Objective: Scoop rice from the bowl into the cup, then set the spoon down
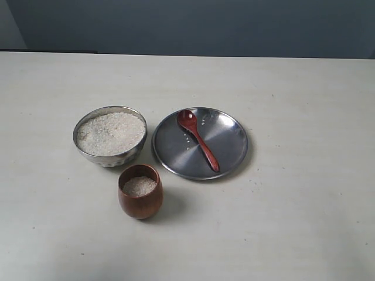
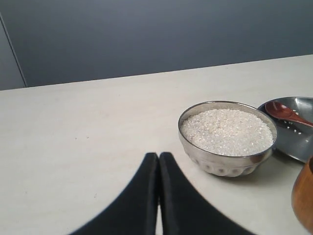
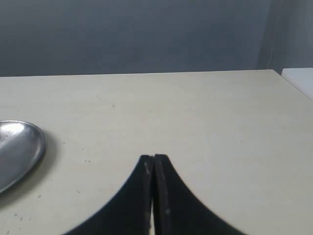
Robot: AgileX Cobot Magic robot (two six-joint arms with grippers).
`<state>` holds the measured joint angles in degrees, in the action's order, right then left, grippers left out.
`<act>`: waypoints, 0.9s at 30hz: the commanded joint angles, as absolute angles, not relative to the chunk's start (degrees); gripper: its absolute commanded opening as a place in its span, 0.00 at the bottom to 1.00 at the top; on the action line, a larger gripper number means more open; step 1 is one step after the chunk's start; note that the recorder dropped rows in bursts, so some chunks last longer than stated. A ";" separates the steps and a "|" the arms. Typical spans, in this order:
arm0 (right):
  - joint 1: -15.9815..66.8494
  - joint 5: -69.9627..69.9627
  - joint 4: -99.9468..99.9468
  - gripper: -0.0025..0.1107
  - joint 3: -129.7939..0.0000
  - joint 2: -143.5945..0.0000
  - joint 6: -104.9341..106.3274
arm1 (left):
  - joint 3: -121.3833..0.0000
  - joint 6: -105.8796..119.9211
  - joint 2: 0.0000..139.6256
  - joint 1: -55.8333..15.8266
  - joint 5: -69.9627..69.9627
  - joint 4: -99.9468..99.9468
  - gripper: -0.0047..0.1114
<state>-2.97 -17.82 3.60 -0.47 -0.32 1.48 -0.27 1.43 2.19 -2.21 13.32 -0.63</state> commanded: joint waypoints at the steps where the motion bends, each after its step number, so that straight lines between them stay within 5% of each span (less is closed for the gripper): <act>1: -3.29 -17.44 3.27 0.02 0.00 0.00 1.47 | 0.00 1.41 1.89 -2.36 16.22 -0.99 0.04; 27: -3.29 -17.44 3.28 0.02 0.00 0.00 1.46 | 0.00 1.41 0.00 -2.36 19.21 -0.77 0.04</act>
<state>-2.97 -17.82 3.60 -0.47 -0.32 1.48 -0.27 1.53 0.33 -2.21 19.53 -0.63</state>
